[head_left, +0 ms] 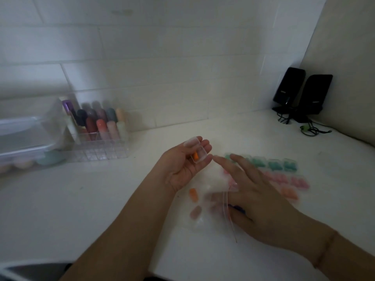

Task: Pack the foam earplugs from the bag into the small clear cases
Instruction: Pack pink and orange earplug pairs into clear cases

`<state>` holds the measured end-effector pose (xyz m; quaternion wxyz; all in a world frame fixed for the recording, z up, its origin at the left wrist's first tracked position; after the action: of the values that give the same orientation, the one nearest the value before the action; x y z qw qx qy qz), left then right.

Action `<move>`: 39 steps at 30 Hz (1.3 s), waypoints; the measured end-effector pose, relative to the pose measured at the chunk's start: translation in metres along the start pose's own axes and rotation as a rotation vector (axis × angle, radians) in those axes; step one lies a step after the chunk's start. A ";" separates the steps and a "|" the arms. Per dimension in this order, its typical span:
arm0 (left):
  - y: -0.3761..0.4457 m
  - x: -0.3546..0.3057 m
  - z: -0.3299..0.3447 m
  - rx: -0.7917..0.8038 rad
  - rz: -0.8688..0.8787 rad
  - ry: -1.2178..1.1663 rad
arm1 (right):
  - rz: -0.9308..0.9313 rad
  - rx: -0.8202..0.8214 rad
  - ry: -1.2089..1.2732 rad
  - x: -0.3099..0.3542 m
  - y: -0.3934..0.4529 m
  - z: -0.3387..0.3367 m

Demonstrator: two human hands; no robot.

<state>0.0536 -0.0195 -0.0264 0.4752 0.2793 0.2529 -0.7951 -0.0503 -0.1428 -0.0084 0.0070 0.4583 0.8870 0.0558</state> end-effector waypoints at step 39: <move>0.013 0.008 -0.021 -0.094 -0.073 0.009 | -0.346 -0.436 -0.568 0.073 0.062 -0.027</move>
<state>0.0666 -0.0159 -0.0481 0.4574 0.2509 0.3019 -0.7980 -0.0435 -0.0506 0.0274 0.3586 0.2868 0.8813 0.1118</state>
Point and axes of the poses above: each hand's wrist, its own y-axis towards the middle knuckle, its own z-axis out of the palm, x = y × z, the point moved 7 cm from there along y, towards the middle knuckle, and after that the axes turned 11 degrees about x, right-handed, at the moved point
